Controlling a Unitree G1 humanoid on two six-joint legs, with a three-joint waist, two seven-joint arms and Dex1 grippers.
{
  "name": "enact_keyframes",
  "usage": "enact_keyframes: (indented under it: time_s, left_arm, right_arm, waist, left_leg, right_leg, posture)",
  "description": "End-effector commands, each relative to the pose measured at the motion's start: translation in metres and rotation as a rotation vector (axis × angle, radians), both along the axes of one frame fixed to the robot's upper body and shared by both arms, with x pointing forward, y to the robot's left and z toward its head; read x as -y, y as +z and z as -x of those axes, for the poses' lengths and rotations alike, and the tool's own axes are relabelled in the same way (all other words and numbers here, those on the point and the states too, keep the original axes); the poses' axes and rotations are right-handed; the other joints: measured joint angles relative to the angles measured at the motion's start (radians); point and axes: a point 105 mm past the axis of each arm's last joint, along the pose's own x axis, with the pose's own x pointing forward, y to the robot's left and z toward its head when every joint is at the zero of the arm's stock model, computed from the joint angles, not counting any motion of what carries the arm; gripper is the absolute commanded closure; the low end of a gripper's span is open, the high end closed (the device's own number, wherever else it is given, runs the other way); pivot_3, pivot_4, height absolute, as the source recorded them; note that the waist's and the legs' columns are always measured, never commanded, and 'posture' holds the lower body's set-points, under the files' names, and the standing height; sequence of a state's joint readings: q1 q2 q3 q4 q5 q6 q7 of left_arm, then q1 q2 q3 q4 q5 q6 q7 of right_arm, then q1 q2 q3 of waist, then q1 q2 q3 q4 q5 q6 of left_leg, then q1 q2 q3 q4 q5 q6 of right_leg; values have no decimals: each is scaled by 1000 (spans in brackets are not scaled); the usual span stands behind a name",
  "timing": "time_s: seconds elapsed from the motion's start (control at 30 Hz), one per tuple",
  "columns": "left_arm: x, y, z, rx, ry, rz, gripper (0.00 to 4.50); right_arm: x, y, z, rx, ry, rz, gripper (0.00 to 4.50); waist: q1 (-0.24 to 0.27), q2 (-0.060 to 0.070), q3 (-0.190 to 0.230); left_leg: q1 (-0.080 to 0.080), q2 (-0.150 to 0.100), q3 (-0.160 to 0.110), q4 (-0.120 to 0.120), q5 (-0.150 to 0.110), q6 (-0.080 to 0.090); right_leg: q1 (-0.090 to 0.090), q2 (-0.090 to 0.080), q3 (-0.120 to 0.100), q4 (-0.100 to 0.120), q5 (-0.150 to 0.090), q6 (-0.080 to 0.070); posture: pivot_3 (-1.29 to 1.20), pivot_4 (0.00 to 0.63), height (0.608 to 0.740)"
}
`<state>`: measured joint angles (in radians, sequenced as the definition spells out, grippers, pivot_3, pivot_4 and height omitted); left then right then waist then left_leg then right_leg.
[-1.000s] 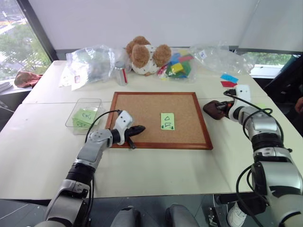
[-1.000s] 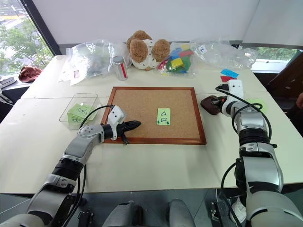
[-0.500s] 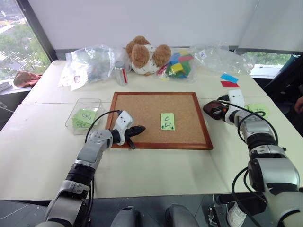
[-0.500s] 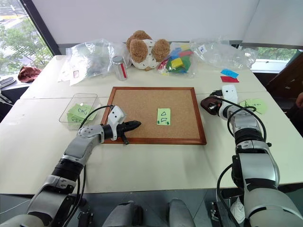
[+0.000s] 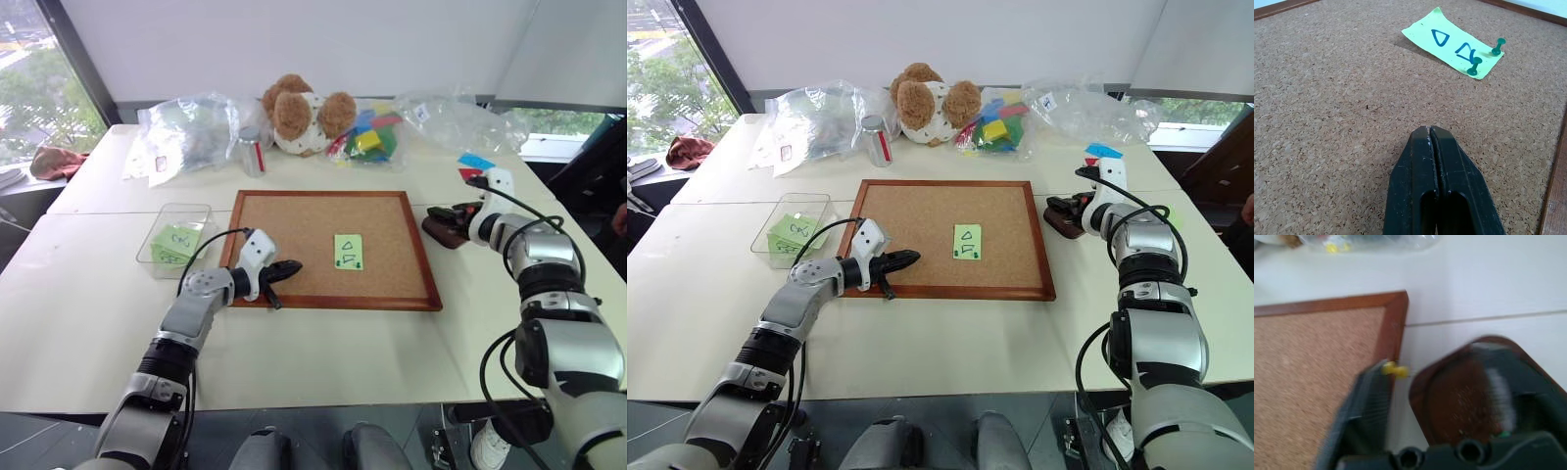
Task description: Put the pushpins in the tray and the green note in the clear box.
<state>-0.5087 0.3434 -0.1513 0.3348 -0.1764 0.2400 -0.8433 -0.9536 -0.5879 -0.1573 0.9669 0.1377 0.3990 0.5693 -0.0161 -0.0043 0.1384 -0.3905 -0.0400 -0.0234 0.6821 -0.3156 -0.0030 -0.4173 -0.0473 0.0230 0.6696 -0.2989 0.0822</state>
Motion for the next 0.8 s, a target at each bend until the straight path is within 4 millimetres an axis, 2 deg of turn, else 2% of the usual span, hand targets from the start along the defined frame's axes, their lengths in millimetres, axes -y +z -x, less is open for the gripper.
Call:
enact_keyframes:
  time_s: [0.03, 0.4, 0.63, 0.8]
  left_arm:
    - [-5, -34, 10, -122, 13, -61, 4500]
    - [-5, -33, 11, -124, 10, -60, 4500]
    - [-4, -32, 10, -120, 10, -58, 4500]
    - [-5, -32, 10, -119, 6, -63, 4500]
  right_arm:
    - [4, -1, 0, 17, -3, 74, 61]
    - [15, -30, 6, -28, -8, 205, 61]
    - [17, -2, 1, 47, -2, 186, 61]
    - [5, 45, 2, 160, 72, 183, 61]
  waist:
    - [0, 0, 0]
    - [-2, 1, 0]
    - [-1, 1, 0]
    - [-1, 3, 0]
  left_leg:
    - [0, 0, 0, 0, 0, 0]
    - [1, 0, 0, 0, 0, -1]
    - [3, 0, 0, 0, 0, -1]
    - [2, 0, 0, 0, 0, 0]
  right_leg:
    - [0, 0, 0, 0, 0, 0]
    - [1, 0, 0, -1, 0, 0]
    - [4, 0, 0, -3, 0, 0]
    - [4, 0, 0, -3, 0, 0]
  posture:
    - [0, 150, 740]
    - [0, 150, 740]
    - [0, 150, 740]
    - [0, 150, 740]
